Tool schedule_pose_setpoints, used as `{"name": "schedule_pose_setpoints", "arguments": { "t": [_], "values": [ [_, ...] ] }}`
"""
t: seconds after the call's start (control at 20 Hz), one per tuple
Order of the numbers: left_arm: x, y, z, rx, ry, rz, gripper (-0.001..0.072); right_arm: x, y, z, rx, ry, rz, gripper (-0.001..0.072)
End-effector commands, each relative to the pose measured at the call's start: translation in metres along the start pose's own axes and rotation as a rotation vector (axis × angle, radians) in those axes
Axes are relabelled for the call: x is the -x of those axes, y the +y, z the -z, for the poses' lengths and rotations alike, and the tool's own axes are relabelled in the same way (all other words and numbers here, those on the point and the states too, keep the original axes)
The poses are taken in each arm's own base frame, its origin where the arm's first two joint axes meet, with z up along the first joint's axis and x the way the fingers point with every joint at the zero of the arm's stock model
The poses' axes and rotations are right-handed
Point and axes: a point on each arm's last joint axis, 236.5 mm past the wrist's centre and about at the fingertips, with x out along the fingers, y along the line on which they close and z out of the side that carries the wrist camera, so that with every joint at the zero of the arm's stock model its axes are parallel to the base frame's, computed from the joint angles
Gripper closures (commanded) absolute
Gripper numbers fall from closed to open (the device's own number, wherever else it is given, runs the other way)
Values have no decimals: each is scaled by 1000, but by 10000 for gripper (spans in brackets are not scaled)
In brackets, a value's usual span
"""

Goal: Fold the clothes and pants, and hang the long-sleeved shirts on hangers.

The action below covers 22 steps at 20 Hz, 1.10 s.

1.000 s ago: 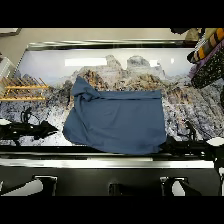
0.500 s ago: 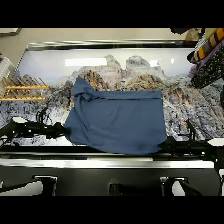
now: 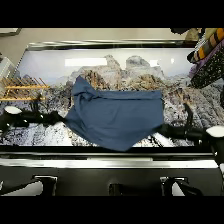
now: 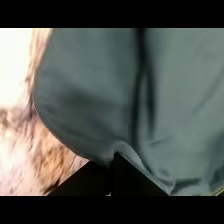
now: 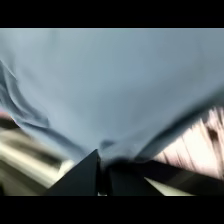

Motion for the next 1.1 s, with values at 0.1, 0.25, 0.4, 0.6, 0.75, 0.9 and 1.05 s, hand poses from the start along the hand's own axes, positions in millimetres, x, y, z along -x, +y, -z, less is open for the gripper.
{"name": "schedule_pose_setpoints", "arguments": {
  "t": [0.1,0.25,0.4,0.6,0.75,0.9,1.05],
  "values": [
    [140,-144,-93,-287,-381,59,696,98,131,-127,353,-362,9,685],
    [252,-238,-95,-445,-648,43,696,195,211,-147,564,-573,94,685],
    [353,-299,-57,-522,-906,-25,695,283,271,-129,686,-806,178,685],
    [441,-324,6,-521,-1180,-127,696,358,317,-81,749,-1039,209,685],
    [474,-312,30,-497,-1295,-238,695,382,327,-61,726,-1128,198,685],
    [479,-304,30,-487,-1307,-283,696,373,319,-68,651,-1092,177,685],
    [449,-278,2,-446,-1173,-336,696,335,286,-100,503,-939,179,685]
  ]
}}
